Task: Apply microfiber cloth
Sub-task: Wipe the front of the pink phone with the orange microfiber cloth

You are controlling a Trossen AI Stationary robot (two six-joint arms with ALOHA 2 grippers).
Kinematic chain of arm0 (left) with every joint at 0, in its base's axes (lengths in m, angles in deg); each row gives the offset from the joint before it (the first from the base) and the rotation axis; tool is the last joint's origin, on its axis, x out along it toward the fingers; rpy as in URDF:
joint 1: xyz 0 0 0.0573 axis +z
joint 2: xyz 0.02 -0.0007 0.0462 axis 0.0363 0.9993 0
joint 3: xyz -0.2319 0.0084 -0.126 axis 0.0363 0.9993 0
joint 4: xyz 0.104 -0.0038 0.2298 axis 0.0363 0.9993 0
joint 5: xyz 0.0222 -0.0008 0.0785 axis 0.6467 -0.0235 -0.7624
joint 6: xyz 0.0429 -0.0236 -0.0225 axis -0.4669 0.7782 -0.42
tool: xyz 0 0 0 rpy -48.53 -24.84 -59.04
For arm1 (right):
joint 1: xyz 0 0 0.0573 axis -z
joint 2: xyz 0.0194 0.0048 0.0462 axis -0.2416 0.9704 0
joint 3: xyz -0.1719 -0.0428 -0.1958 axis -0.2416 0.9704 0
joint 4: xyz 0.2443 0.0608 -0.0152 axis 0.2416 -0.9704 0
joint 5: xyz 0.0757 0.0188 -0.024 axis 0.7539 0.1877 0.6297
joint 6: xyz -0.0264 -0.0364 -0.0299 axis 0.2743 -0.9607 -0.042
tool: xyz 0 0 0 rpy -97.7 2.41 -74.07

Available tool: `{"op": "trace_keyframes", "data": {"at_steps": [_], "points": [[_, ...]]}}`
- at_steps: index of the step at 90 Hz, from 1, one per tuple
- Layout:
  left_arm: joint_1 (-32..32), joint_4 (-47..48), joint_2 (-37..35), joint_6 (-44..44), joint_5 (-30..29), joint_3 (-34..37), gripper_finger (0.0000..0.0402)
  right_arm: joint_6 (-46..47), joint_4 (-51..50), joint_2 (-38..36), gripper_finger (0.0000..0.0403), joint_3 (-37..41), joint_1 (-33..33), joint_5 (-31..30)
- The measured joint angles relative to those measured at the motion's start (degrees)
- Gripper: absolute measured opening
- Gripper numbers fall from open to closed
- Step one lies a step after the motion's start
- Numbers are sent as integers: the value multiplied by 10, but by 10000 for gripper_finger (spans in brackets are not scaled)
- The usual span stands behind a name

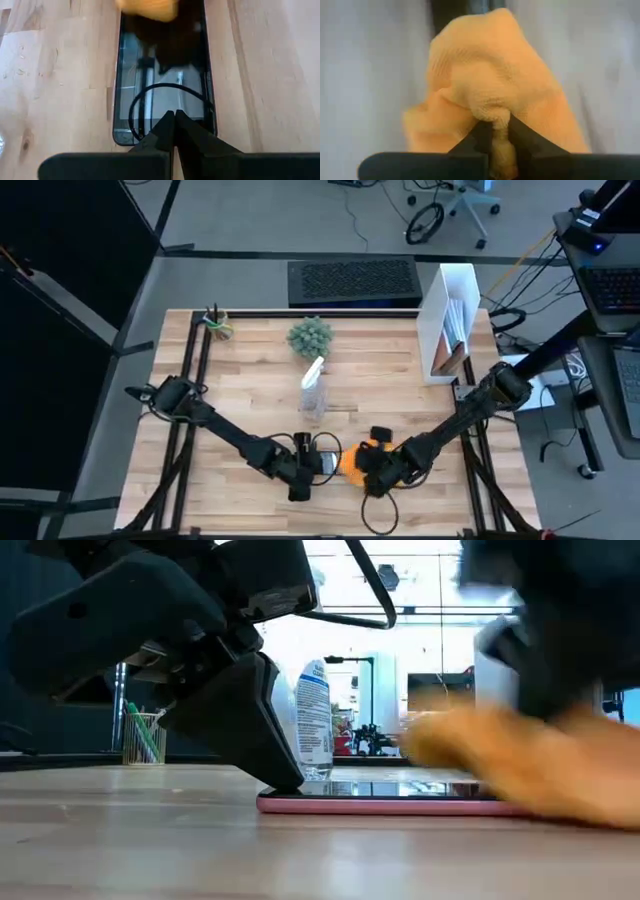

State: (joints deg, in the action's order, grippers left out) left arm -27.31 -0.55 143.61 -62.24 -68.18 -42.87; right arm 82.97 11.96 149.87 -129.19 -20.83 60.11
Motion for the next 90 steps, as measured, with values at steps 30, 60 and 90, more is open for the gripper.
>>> {"op": "trace_keyframes", "data": {"at_steps": [30, 60, 90], "points": [[0, 0, 0, 0, 0, 0, 0, -104, 210, 111, 11, 0, 57, 28], [-1, 3, 0, 0, 1, 0, 0, -29, 76, 122, 11, -6, 22, 64], [-3, 6, 0, 0, 0, 0, 0, 73, -166, 33, 11, 3, -48, 101]]}}
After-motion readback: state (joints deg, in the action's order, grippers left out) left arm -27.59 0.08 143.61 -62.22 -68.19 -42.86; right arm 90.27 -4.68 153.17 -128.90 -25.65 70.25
